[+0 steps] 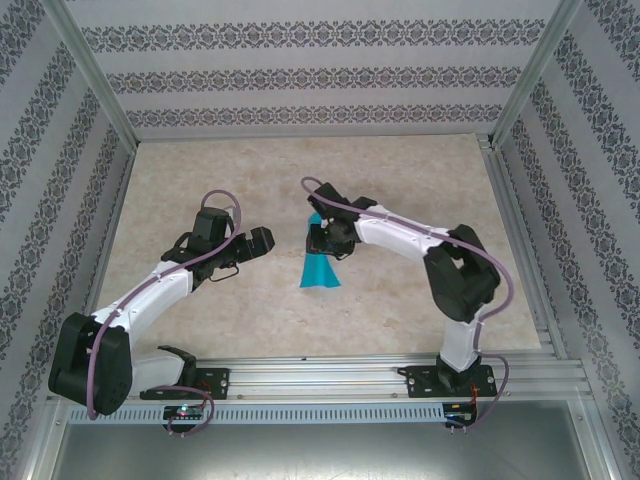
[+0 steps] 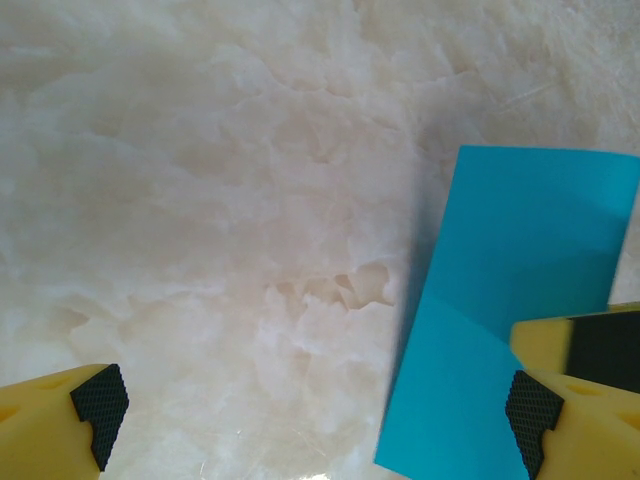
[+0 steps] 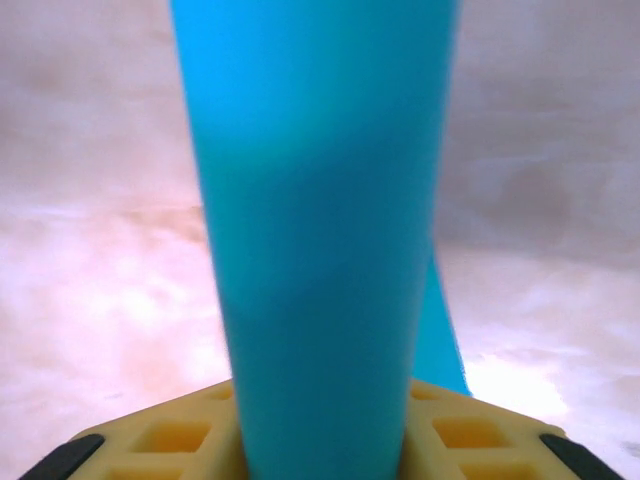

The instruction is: Fold a paper plane with a square sheet of paper (pick it up from the middle)

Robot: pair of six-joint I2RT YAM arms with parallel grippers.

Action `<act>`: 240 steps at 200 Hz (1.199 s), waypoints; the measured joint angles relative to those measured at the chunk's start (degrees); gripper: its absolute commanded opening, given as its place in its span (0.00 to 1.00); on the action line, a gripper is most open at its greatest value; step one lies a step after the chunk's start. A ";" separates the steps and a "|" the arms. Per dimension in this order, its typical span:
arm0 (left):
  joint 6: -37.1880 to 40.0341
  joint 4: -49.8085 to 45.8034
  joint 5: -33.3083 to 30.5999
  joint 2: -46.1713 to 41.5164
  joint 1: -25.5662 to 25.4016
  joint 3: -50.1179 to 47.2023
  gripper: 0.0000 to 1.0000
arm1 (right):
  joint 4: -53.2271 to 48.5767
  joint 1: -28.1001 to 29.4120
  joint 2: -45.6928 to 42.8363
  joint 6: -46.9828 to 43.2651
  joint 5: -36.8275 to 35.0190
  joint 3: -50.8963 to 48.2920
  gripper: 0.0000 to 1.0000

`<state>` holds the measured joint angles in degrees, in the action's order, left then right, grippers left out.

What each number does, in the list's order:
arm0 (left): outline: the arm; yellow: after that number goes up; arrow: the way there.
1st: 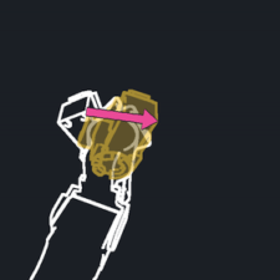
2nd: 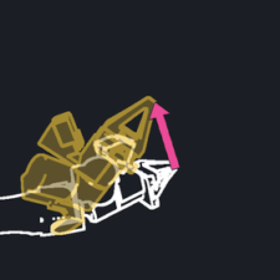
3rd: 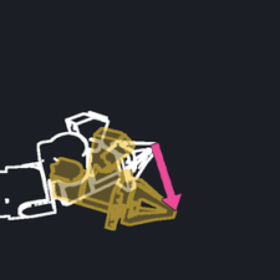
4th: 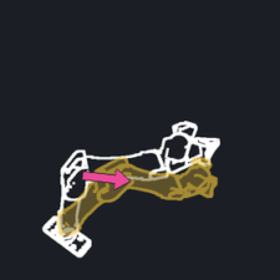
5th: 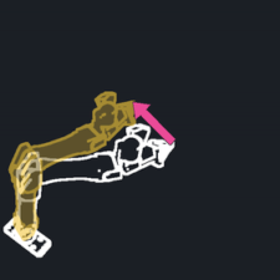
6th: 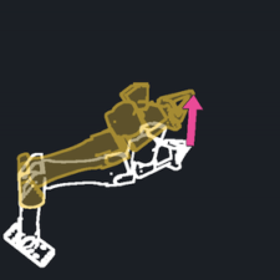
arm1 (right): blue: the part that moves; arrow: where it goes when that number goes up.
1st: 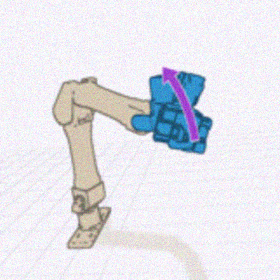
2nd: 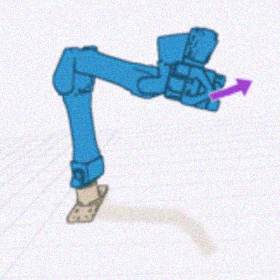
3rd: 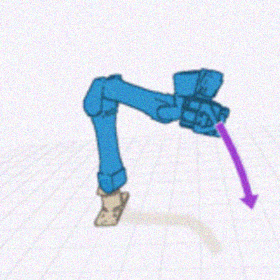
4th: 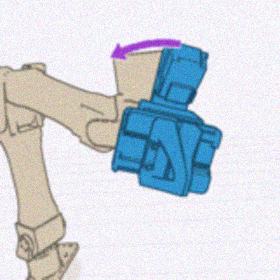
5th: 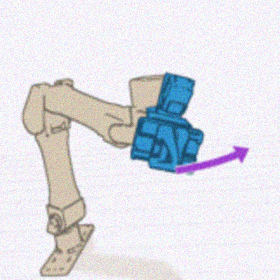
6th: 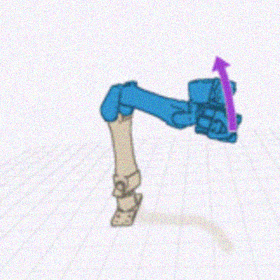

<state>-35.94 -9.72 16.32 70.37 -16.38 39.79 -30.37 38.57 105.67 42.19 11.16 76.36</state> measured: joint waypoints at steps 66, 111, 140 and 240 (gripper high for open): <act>-0.04 1.95 9.79 3.15 0.00 0.81 0.99 | 35.89 -7.56 -2.91 14.88 23.06 -16.85 0.42; -0.11 2.71 17.05 12.20 -1.31 5.22 0.94 | 35.85 -8.74 0.11 14.45 24.09 -19.47 0.50; -0.24 2.49 18.53 17.27 -3.74 8.74 0.87 | 30.47 -9.66 0.11 10.64 22.99 -19.45 0.58; -1.97 2.51 18.40 22.84 -6.93 10.78 0.85 | 18.25 -10.73 -6.01 4.63 15.76 -19.15 0.64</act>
<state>-37.91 -7.20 34.72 93.21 -23.31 50.57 -12.12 27.83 99.66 46.83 26.92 57.21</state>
